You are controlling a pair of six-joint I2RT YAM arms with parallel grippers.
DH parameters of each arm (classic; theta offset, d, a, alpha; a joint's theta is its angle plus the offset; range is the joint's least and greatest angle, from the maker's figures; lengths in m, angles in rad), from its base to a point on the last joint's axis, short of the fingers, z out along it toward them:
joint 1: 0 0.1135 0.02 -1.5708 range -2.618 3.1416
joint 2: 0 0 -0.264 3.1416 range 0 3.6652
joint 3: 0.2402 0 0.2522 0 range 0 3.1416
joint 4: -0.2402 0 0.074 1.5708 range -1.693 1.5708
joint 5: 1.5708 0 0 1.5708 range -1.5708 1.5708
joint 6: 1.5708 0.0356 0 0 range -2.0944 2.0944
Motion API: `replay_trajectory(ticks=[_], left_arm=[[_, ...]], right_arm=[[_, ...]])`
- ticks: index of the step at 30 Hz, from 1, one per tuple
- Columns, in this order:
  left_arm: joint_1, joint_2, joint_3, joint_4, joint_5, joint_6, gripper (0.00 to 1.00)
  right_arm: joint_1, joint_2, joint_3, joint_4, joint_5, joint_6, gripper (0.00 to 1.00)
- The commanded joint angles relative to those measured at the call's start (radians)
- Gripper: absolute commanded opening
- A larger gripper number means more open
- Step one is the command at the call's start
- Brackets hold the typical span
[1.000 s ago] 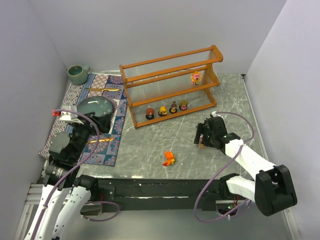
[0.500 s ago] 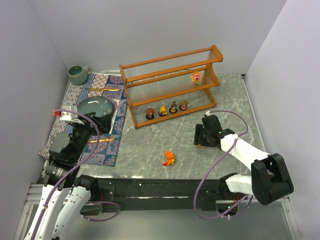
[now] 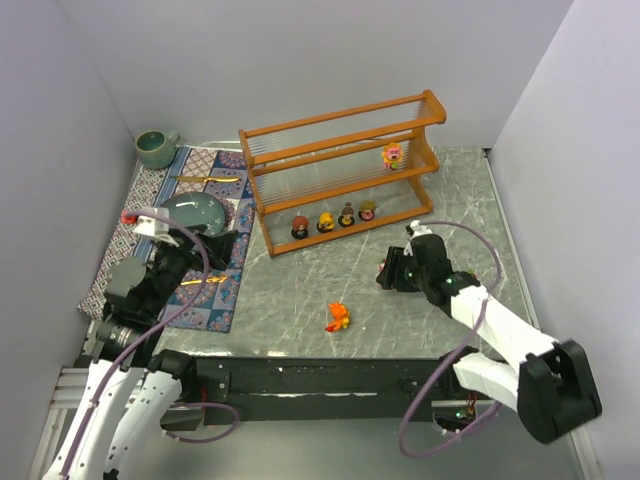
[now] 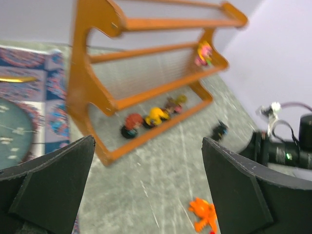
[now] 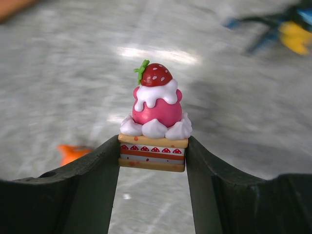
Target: Place and organize the plastic toys onto the shelf
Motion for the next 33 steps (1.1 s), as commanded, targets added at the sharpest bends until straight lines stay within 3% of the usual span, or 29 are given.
replay_trajectory(ticks=[1, 7, 9, 13, 20, 25, 33], left_arm=[[-0.004, 0.063, -0.005, 0.078, 0.197, -0.025, 0.97], [-0.030, 0.135, -0.019, 0.149, 0.360, -0.097, 0.97], [-0.061, 0.165, -0.015, 0.149, 0.346, -0.127, 0.97], [-0.226, 0.213, -0.013, 0.173, 0.241, -0.160, 0.97], [-0.440, 0.366, -0.007, 0.354, 0.110, -0.201, 0.97], [-0.504, 0.486, 0.004, 0.494, 0.099, -0.216, 0.97], [-0.572, 0.655, 0.068, 0.580, 0.107, -0.229, 0.99]], right_arm=[[0.009, -0.115, -0.070, 0.308, -0.254, 0.037, 0.08], [0.010, -0.167, -0.136, 0.550, -0.469, 0.091, 0.07], [0.012, -0.190, -0.165, 0.638, -0.496, 0.094, 0.07], [0.010, -0.197, -0.203, 0.754, -0.590, 0.089, 0.06], [0.012, -0.166, -0.260, 1.039, -0.730, 0.152, 0.06], [0.015, -0.157, -0.292, 1.123, -0.768, 0.163, 0.05], [0.018, -0.186, -0.312, 1.147, -0.776, 0.146, 0.06]])
